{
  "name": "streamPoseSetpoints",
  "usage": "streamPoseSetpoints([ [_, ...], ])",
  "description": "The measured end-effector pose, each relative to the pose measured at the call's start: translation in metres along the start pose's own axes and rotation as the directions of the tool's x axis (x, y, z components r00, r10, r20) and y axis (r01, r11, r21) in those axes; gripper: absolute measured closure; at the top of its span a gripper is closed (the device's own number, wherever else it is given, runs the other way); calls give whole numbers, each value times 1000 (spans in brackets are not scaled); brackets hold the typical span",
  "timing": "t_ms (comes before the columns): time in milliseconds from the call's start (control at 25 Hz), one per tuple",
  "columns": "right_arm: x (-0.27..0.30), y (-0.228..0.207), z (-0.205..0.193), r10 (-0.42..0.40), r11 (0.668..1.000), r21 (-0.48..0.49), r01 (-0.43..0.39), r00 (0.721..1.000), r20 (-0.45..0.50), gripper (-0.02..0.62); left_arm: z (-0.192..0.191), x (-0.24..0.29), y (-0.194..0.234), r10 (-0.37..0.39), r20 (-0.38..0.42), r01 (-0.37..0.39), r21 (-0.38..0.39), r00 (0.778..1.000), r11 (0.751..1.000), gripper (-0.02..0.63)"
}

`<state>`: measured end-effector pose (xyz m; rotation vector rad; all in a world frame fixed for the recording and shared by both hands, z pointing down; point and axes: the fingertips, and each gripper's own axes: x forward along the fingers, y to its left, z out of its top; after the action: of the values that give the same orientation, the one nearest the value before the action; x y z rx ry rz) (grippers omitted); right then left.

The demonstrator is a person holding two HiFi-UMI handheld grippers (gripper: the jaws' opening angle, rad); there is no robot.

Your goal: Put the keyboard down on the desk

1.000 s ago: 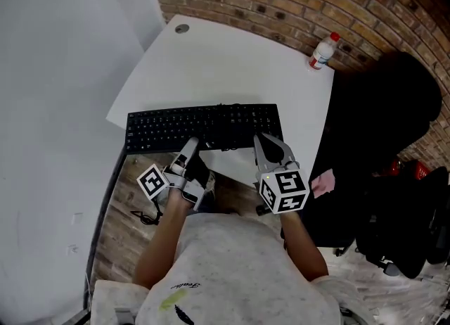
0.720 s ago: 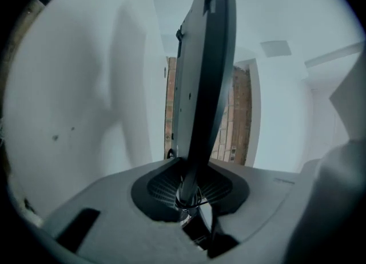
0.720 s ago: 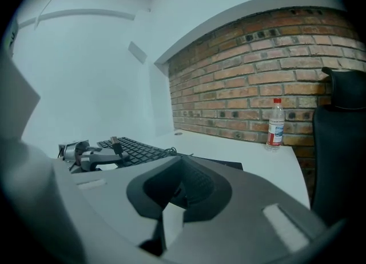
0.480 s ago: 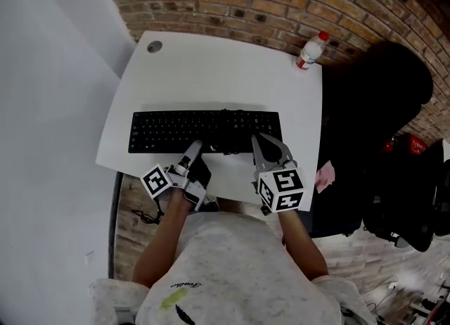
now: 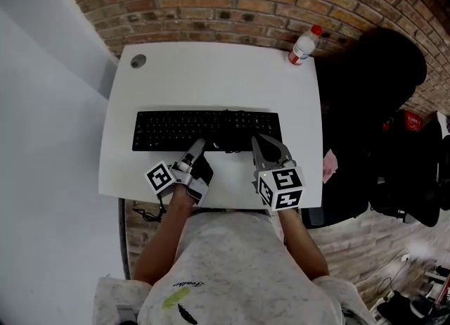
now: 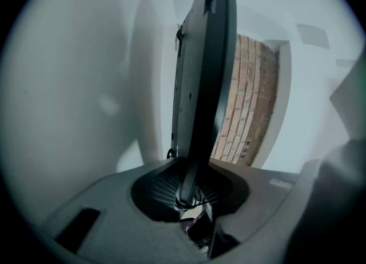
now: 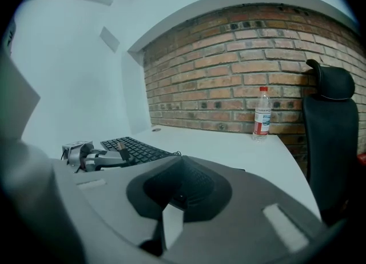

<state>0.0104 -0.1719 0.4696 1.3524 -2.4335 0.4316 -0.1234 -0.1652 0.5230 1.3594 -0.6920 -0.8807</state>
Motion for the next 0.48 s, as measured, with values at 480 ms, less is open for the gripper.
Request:
streamPoseSetpoints([
  [480,16,-6,-5,-54,998,28,55,998,-34,584,21,21,21,54,-43,-56,-36,998,998,531],
])
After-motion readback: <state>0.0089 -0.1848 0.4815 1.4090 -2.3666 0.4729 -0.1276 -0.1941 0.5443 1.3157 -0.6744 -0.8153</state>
